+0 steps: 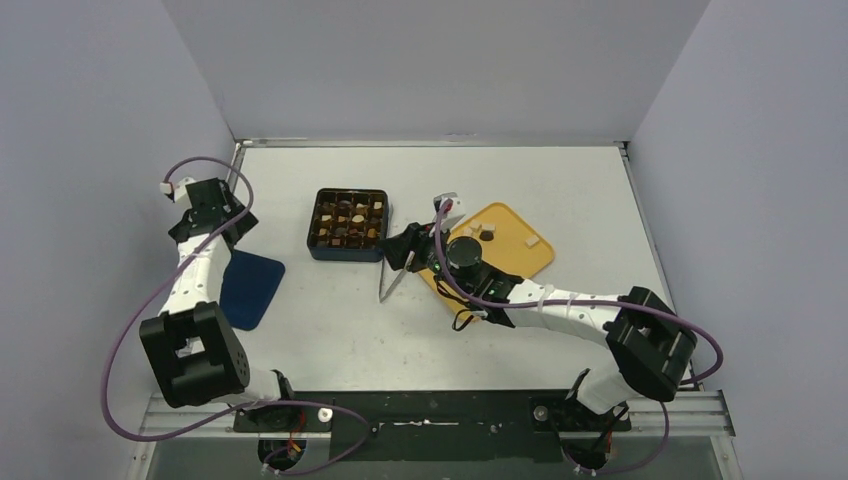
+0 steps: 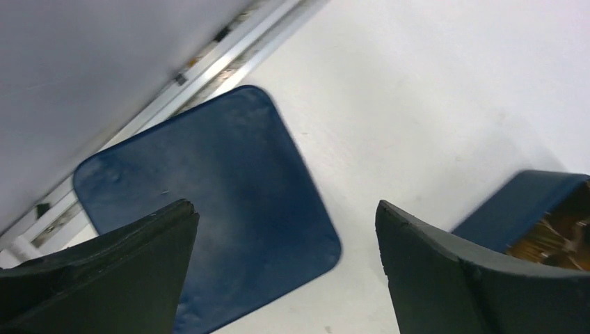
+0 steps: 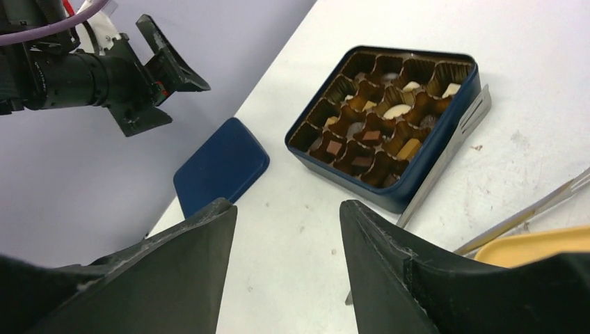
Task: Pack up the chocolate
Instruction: Move the box lid to the center of the board.
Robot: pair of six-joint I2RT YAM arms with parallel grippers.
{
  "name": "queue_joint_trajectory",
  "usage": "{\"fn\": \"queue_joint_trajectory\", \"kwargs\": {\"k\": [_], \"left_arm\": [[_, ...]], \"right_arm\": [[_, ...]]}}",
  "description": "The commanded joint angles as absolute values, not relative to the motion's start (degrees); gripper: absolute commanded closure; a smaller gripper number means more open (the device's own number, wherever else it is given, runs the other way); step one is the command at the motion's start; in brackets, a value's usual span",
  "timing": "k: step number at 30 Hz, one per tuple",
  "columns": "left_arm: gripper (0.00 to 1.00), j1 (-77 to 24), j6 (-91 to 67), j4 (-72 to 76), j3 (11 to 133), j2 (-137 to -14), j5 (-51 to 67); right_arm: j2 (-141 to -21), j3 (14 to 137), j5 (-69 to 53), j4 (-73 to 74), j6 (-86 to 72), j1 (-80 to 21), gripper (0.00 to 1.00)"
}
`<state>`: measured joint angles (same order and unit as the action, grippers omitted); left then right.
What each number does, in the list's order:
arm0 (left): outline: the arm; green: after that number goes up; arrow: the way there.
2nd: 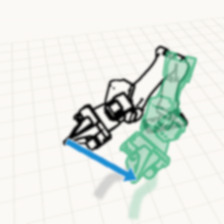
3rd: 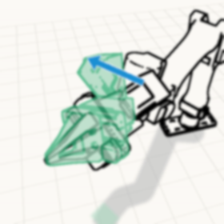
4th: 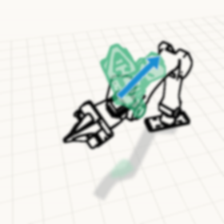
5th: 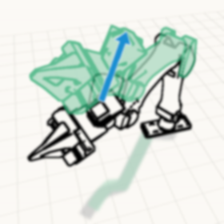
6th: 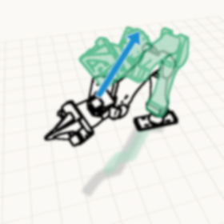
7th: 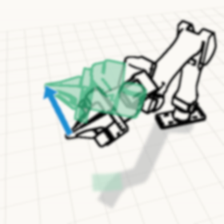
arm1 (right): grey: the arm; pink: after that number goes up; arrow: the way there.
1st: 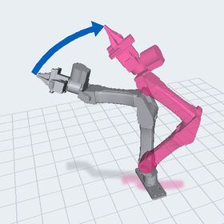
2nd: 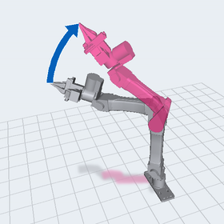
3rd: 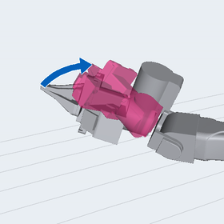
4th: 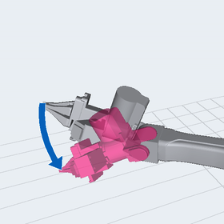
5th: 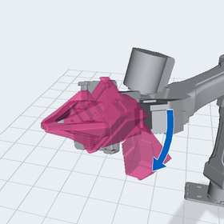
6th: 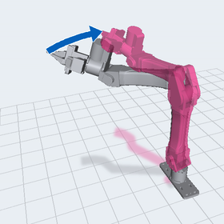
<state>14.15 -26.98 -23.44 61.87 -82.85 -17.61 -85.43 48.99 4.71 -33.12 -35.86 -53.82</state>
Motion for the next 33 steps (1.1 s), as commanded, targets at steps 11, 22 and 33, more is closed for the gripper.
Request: {"fn": "queue_joint_trajectory", "kwargs": {"k": [11,22,33], "left_arm": [[0.23,24.07,-22.79,-21.81,68.62,-99.15,-15.57],[0.49,22.56,-15.65,-3.86,56.57,-96.38,-14.06],[0.89,9.32,8.41,11.85,49.99,-93.96,-31.85]], "right_arm": [[-81.17,48.22,7.56,-31.86,-33.72,-57.33,0.39],[-81.38,47.86,7.79,-32.72,-31.39,-57.48,0.39],[-79.55,45.87,9.31,-34.47,-29.42,-57.55,0.39]]}}
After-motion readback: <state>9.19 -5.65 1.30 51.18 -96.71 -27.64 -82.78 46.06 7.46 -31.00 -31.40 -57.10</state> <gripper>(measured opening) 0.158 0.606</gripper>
